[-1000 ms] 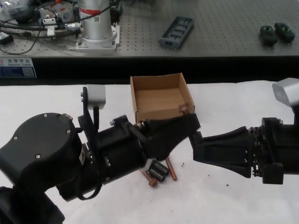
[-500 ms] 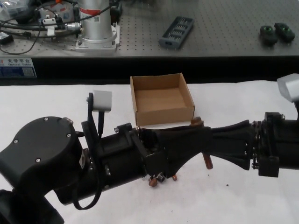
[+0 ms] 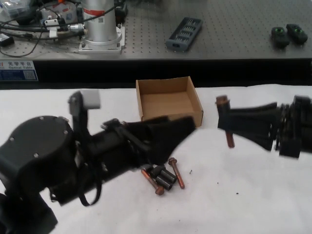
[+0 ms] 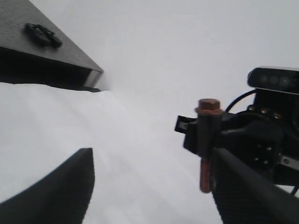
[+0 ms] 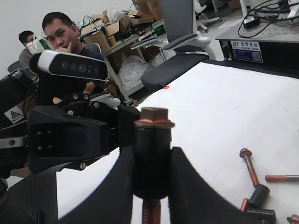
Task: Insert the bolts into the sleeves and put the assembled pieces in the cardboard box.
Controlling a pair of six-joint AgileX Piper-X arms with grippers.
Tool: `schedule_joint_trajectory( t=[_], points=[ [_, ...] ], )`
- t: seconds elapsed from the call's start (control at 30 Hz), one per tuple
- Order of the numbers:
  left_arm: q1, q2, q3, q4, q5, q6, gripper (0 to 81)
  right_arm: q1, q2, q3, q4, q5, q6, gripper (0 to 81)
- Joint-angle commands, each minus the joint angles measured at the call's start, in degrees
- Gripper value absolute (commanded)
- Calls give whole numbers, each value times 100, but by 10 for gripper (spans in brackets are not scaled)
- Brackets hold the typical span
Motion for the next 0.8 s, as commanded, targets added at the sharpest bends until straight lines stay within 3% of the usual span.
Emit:
schedule_joint_trajectory(
  t=[0.0,0.17,0.57,0.77],
  points=[
    [219,1,-14,97,-37,118,508,-45,83,-121,-65,-131,-65,43],
    [431,1,-14,108,412,343,453,-70,1023,-803,-65,-176,-175,43],
    [650,-266,-14,785,580,777,450,-70,3145,-2882,358,-271,-192,43],
    [663,-575,-14,1077,577,1131,370,-70,3851,-3646,483,-271,-201,43]
  ],
)
